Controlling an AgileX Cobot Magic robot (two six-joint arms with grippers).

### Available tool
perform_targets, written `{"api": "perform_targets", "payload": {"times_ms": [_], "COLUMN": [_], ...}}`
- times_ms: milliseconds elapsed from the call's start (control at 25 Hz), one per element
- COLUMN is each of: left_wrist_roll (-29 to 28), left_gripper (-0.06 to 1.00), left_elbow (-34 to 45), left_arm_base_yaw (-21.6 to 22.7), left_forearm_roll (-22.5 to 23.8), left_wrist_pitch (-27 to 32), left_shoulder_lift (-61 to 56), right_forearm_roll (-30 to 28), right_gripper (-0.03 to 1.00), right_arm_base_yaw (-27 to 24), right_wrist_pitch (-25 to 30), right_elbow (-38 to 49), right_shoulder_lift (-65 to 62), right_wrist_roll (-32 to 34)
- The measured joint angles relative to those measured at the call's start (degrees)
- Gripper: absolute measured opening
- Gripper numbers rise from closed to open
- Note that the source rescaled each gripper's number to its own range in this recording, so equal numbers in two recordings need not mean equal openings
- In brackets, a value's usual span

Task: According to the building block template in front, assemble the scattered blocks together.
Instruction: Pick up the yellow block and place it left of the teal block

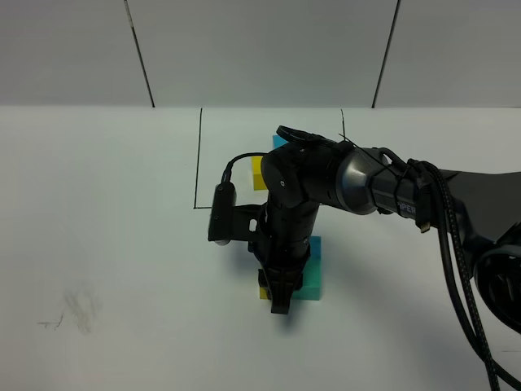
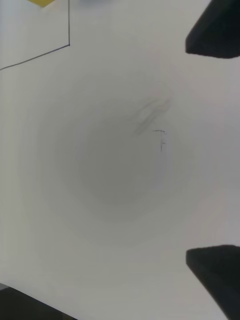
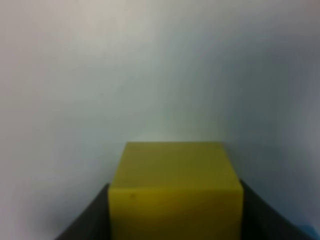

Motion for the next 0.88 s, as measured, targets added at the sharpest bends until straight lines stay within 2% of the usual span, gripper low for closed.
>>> {"api": "perform_targets", "payload": {"times_ms": [880], "left_wrist_roll": [0.0], "left_gripper": [0.71], "left_elbow": [0.0], "left_arm_base_yaw": [0.0], "left_forearm_roll": [0.0], "left_wrist_pitch": [0.0], "left_shoulder_lift": [0.0], "right_forearm_roll": [0.1], "right_gripper": [0.29], "right_arm_base_yaw": [-0.1], "right_wrist_pitch": [0.0], "right_elbow": [0.0], "right_shoulder_lift": [-0.1], "right_wrist_roll": [-0.7]}}
